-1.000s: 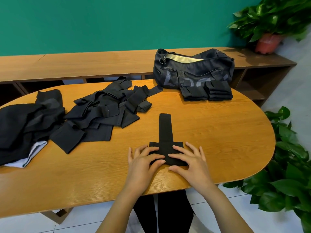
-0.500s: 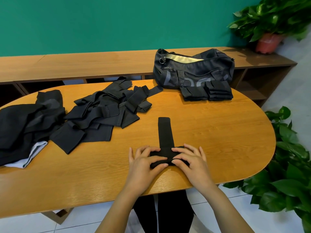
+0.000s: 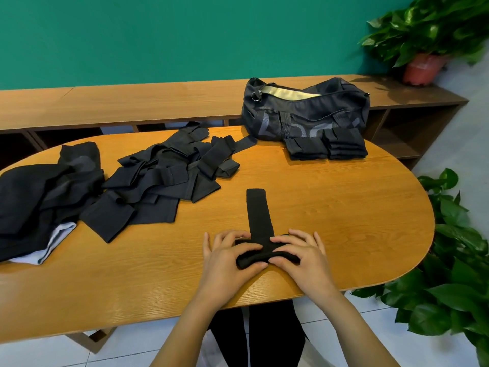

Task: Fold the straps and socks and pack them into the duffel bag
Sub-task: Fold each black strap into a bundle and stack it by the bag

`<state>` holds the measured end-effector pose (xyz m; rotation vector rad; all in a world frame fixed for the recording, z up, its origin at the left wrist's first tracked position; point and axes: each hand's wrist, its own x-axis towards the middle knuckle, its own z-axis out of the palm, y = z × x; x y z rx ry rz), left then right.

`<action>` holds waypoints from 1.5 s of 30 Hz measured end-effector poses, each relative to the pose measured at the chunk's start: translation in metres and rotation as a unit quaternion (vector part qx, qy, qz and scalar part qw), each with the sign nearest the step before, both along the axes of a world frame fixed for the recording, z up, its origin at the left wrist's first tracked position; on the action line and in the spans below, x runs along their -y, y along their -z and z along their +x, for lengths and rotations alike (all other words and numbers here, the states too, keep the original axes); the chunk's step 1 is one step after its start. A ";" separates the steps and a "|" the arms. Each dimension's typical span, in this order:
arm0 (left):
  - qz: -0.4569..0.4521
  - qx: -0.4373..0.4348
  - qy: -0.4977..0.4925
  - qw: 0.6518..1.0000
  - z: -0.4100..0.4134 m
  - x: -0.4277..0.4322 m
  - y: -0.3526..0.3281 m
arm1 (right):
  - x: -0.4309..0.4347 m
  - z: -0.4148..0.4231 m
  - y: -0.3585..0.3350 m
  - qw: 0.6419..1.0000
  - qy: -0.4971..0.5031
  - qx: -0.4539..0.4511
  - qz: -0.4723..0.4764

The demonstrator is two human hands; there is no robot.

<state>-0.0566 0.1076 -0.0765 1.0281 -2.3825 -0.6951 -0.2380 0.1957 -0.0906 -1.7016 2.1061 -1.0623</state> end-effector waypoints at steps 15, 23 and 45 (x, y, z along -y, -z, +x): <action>0.019 -0.011 -0.012 1.000 -0.002 0.001 0.000 | -0.003 0.001 -0.006 1.000 -0.007 0.003 0.004; 0.012 0.016 -0.018 1.000 -0.001 0.000 -0.003 | -0.003 0.002 -0.006 0.999 0.016 0.028 -0.006; 0.001 -0.048 -0.077 0.996 -0.003 0.001 0.007 | -0.003 0.004 -0.004 0.991 0.107 0.072 0.029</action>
